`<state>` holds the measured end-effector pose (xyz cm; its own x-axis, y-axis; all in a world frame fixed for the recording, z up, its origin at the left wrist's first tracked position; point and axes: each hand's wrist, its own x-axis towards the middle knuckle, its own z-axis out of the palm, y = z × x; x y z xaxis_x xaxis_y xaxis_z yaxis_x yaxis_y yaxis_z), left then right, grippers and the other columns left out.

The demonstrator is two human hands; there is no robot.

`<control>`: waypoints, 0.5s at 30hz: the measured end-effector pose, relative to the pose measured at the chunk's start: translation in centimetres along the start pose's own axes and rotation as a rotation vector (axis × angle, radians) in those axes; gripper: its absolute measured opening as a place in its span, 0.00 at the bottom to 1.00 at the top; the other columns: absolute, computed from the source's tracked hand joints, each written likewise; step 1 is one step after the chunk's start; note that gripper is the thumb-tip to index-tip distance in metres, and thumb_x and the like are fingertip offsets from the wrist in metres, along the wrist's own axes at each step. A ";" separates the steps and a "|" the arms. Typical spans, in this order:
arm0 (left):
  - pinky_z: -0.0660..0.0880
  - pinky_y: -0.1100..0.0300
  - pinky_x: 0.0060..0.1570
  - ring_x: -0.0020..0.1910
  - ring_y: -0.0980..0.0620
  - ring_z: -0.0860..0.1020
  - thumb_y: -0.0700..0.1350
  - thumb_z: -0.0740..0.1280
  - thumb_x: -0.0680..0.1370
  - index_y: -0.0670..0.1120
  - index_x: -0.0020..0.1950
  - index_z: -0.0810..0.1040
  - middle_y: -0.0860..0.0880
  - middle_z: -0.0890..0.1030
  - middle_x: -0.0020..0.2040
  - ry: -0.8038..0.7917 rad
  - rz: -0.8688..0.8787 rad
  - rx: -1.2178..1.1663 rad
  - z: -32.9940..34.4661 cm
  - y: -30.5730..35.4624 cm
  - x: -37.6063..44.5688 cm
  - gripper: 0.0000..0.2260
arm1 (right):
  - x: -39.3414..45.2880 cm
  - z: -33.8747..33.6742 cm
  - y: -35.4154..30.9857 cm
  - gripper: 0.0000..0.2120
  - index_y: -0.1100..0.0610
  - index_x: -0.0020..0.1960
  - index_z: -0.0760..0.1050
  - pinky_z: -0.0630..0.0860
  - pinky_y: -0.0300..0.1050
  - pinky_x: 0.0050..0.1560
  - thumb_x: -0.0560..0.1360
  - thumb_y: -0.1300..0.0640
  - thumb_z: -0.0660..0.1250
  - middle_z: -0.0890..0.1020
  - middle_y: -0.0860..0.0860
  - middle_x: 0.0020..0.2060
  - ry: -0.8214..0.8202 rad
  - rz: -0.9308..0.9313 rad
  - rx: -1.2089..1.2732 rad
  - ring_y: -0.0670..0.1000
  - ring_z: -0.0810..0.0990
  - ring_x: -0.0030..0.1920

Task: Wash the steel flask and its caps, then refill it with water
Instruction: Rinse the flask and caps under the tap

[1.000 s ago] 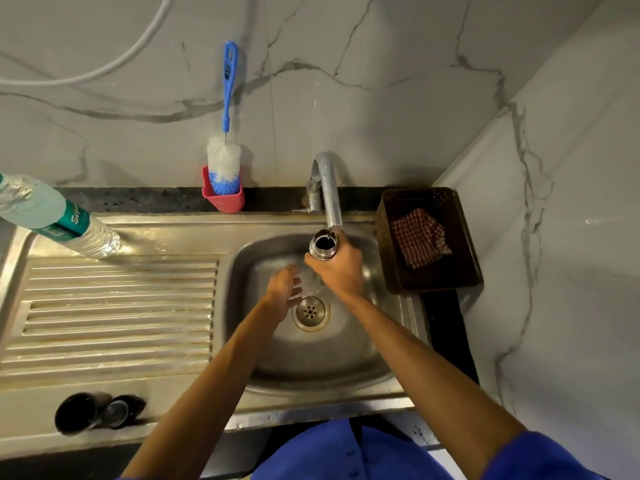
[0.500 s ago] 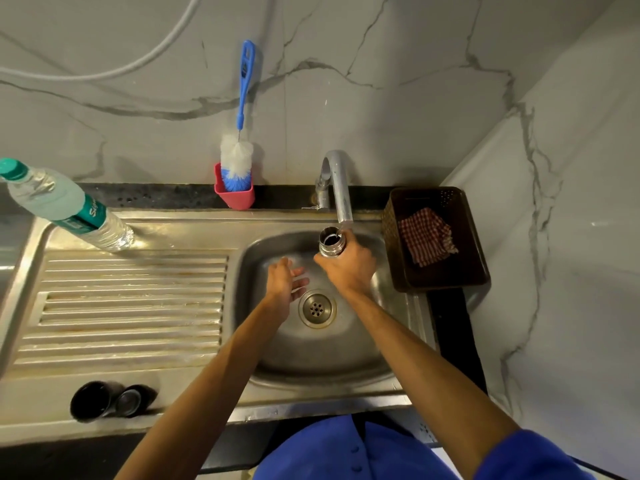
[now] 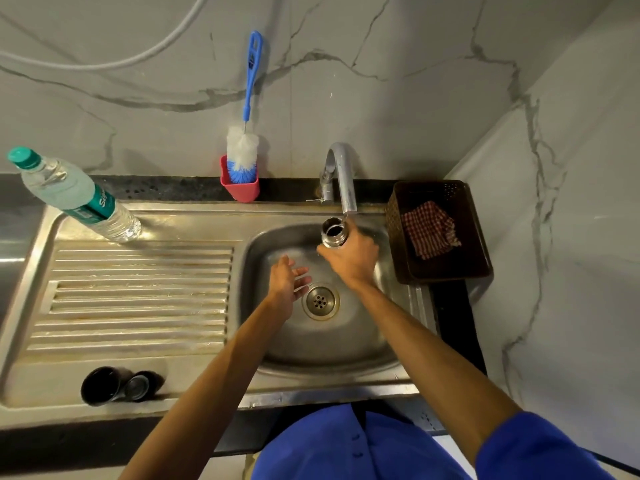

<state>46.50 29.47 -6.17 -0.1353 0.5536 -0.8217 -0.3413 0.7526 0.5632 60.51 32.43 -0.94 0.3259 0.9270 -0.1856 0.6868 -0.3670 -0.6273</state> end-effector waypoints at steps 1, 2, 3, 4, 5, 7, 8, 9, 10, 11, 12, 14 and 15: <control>0.77 0.54 0.45 0.46 0.48 0.82 0.54 0.53 0.89 0.45 0.69 0.73 0.46 0.84 0.53 -0.004 -0.002 -0.006 -0.2 -0.1 0.0 0.17 | -0.1 -0.5 0.2 0.27 0.51 0.59 0.80 0.83 0.50 0.55 0.64 0.44 0.82 0.87 0.45 0.46 -0.033 0.032 0.070 0.46 0.85 0.46; 0.77 0.54 0.43 0.44 0.48 0.81 0.53 0.54 0.88 0.45 0.69 0.73 0.45 0.84 0.52 -0.010 0.002 -0.012 -0.4 -0.1 -0.1 0.17 | -0.3 -1.3 0.3 0.25 0.51 0.56 0.81 0.85 0.50 0.52 0.63 0.44 0.82 0.87 0.45 0.43 -0.082 0.075 0.166 0.44 0.86 0.43; 0.76 0.54 0.41 0.43 0.48 0.81 0.53 0.54 0.88 0.45 0.68 0.74 0.45 0.84 0.52 -0.018 0.012 -0.008 -0.7 -0.1 0.0 0.17 | -0.5 -2.2 0.6 0.23 0.51 0.55 0.82 0.85 0.47 0.49 0.63 0.46 0.82 0.86 0.45 0.42 -0.122 0.085 0.222 0.42 0.86 0.41; 0.76 0.55 0.39 0.41 0.48 0.80 0.53 0.54 0.88 0.45 0.67 0.74 0.45 0.84 0.51 -0.022 0.023 -0.004 -1.1 -0.1 0.0 0.16 | -1.0 -3.1 0.8 0.23 0.51 0.55 0.82 0.85 0.43 0.46 0.63 0.47 0.82 0.86 0.44 0.42 -0.166 0.058 0.220 0.41 0.85 0.41; 0.75 0.55 0.38 0.40 0.48 0.80 0.53 0.54 0.88 0.45 0.66 0.74 0.45 0.84 0.49 -0.017 0.034 -0.001 -1.5 0.0 0.1 0.16 | -1.6 -4.1 0.8 0.23 0.50 0.55 0.80 0.83 0.39 0.45 0.63 0.48 0.82 0.86 0.44 0.42 -0.217 -0.003 0.189 0.41 0.85 0.41; 0.74 0.56 0.37 0.39 0.48 0.80 0.53 0.55 0.88 0.45 0.65 0.76 0.46 0.84 0.48 -0.007 0.044 0.010 -2.6 0.2 0.3 0.16 | -2.6 -5.6 0.7 0.24 0.48 0.55 0.77 0.81 0.38 0.45 0.62 0.49 0.81 0.84 0.44 0.43 -0.305 -0.175 0.055 0.42 0.83 0.42; 0.74 0.55 0.37 0.39 0.48 0.80 0.53 0.55 0.88 0.45 0.64 0.77 0.46 0.84 0.47 -0.006 0.047 0.015 -3.0 0.3 0.3 0.16 | -3.0 -6.2 0.4 0.24 0.48 0.54 0.75 0.80 0.40 0.46 0.62 0.47 0.81 0.82 0.44 0.44 -0.334 -0.267 -0.073 0.43 0.82 0.43; 0.75 0.55 0.37 0.39 0.48 0.80 0.53 0.55 0.88 0.45 0.63 0.78 0.46 0.84 0.47 -0.001 0.053 0.020 -3.5 0.4 0.3 0.16 | -3.2 -6.6 0.0 0.25 0.49 0.54 0.74 0.79 0.43 0.47 0.62 0.46 0.80 0.81 0.43 0.46 -0.359 -0.335 -0.236 0.45 0.81 0.44; 0.75 0.55 0.37 0.39 0.49 0.80 0.53 0.55 0.88 0.46 0.62 0.78 0.46 0.84 0.47 0.004 0.065 0.020 -4.0 0.5 0.2 0.16 | -3.3 -6.8 -0.4 0.27 0.50 0.56 0.73 0.77 0.45 0.48 0.63 0.44 0.79 0.79 0.45 0.48 -0.366 -0.389 -0.433 0.47 0.80 0.46; 0.75 0.55 0.38 0.39 0.49 0.80 0.53 0.54 0.88 0.47 0.59 0.78 0.46 0.84 0.47 0.007 0.083 0.019 -4.4 0.7 -0.1 0.16 | -3.4 -7.2 -0.8 0.28 0.52 0.59 0.72 0.74 0.47 0.48 0.64 0.44 0.78 0.77 0.47 0.50 -0.354 -0.436 -0.641 0.50 0.79 0.48; 0.75 0.55 0.38 0.39 0.49 0.80 0.53 0.54 0.88 0.48 0.56 0.78 0.46 0.84 0.46 0.009 0.099 0.012 -4.8 1.0 -0.3 0.15 | -3.4 -7.3 -1.0 0.28 0.54 0.60 0.72 0.72 0.48 0.46 0.66 0.45 0.76 0.77 0.49 0.51 -0.335 -0.490 -0.833 0.52 0.79 0.48; 0.72 0.57 0.36 0.36 0.50 0.78 0.52 0.53 0.89 0.49 0.51 0.76 0.47 0.82 0.43 0.001 0.120 -0.016 -5.5 1.4 -0.8 0.15 | -4.0 -7.2 -1.3 0.27 0.57 0.60 0.74 0.76 0.49 0.45 0.67 0.45 0.75 0.78 0.53 0.52 -0.272 -0.625 -1.187 0.55 0.81 0.47; 0.71 0.57 0.34 0.34 0.51 0.77 0.51 0.52 0.89 0.49 0.50 0.75 0.47 0.81 0.41 -0.004 0.126 -0.028 -6.0 1.5 -1.0 0.15 | -4.5 -7.4 -1.9 0.26 0.58 0.59 0.74 0.78 0.51 0.46 0.68 0.45 0.74 0.78 0.55 0.52 -0.269 -0.683 -1.332 0.56 0.81 0.47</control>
<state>40.56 27.93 -5.03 -0.1753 0.6448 -0.7439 -0.3480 0.6663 0.6595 62.51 28.43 6.65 -0.3108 0.8749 -0.3714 0.7683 0.4613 0.4437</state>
